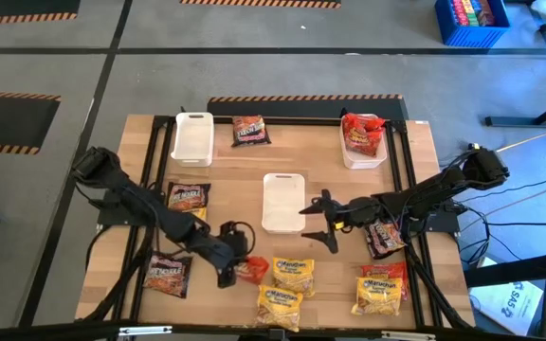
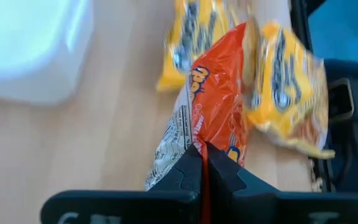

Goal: Sort Maruchan noodles
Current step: Put the orange noodle pack into the white right bin

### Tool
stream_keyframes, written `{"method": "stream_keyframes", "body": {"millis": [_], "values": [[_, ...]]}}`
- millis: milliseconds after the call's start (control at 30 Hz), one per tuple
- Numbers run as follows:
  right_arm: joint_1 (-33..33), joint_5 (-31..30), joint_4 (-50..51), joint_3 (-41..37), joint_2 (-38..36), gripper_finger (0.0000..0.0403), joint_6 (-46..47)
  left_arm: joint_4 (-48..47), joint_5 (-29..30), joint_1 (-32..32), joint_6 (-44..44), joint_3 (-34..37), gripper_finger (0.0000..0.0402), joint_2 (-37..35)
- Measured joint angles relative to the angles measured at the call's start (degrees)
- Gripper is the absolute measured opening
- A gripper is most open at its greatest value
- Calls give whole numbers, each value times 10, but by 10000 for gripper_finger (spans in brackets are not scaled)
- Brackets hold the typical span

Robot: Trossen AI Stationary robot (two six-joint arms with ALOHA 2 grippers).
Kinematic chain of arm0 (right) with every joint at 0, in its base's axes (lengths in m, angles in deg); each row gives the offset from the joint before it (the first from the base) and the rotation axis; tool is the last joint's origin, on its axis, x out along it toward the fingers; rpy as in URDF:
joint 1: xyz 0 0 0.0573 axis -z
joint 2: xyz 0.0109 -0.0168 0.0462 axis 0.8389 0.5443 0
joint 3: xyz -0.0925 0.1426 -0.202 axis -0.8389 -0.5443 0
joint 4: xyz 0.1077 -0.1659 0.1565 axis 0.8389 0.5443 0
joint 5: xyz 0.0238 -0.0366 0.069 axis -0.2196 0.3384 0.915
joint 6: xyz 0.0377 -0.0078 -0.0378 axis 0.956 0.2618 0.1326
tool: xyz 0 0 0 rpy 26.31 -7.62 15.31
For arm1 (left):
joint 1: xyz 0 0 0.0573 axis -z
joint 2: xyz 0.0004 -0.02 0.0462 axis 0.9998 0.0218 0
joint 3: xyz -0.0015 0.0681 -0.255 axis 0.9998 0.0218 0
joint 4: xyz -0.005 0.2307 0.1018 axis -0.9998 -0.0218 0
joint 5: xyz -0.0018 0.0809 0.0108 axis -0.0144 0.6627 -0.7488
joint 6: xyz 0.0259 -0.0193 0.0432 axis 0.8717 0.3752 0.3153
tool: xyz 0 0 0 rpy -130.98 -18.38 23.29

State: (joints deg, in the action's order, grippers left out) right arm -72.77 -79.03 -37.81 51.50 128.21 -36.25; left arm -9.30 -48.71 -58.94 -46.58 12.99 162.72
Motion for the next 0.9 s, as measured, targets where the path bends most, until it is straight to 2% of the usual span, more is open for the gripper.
{"method": "stream_keyframes", "body": {"millis": [100,233,400,633,900], "values": [[0,19,-6,0,0,321,5,-41,14,-11,27,-41,0,0],[0,20,-16,0,0,321,6,-92,62,-20,57,-91,0,0],[0,18,-69,0,0,321,6,-99,123,-36,94,-132,0,-1],[0,23,-95,0,0,321,5,-98,200,-67,122,-144,0,-1],[0,-13,-101,33,38,321,-12,-60,222,-95,152,-144,0,-1]]}}
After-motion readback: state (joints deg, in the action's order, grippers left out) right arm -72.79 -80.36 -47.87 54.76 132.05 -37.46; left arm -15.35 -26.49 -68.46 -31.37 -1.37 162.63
